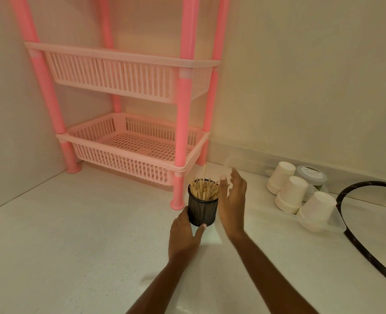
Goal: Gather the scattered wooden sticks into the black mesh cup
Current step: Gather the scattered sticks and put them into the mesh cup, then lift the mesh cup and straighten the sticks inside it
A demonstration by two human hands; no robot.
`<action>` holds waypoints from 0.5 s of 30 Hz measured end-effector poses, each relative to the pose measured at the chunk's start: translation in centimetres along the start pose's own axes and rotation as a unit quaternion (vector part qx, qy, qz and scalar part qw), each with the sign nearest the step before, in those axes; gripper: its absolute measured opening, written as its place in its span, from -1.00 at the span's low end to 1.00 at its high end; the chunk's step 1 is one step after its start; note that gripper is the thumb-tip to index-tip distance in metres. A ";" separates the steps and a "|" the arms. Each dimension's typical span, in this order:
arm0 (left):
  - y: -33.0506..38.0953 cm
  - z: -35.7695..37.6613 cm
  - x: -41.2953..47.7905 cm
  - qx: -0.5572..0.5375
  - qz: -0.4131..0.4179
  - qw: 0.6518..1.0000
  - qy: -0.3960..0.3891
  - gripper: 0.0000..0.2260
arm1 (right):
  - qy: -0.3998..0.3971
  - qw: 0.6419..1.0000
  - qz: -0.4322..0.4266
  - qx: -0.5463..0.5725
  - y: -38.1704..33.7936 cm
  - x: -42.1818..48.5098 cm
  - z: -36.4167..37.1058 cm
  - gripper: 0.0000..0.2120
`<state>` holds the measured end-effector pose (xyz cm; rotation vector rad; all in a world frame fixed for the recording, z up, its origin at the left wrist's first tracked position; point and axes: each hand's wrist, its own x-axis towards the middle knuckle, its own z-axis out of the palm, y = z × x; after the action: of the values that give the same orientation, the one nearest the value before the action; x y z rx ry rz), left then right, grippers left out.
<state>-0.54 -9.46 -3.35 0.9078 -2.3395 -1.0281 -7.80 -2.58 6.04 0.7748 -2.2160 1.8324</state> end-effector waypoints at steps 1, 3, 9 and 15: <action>-0.1 0.0 0.0 -0.002 0.003 1.000 0.001 -0.40 | -0.002 1.000 0.018 0.013 0.7 -1.4 0.4 -0.46; -0.2 0.1 -0.1 -0.006 0.005 1.000 0.005 -0.43 | -0.035 0.998 0.049 0.012 1.8 -3.5 1.2 -0.33; -0.4 0.5 0.1 -0.007 -0.027 1.000 0.003 -0.47 | -0.062 0.992 0.110 -0.016 2.9 -3.3 3.4 -0.05; -0.4 0.4 0.3 -0.022 -0.038 0.999 -0.018 -0.53 | -0.020 0.994 0.098 -0.052 3.4 -1.8 4.0 0.01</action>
<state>-0.84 -9.73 -3.89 0.9763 -2.3193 -1.1304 -7.10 -5.50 1.30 0.5990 -2.4695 1.7785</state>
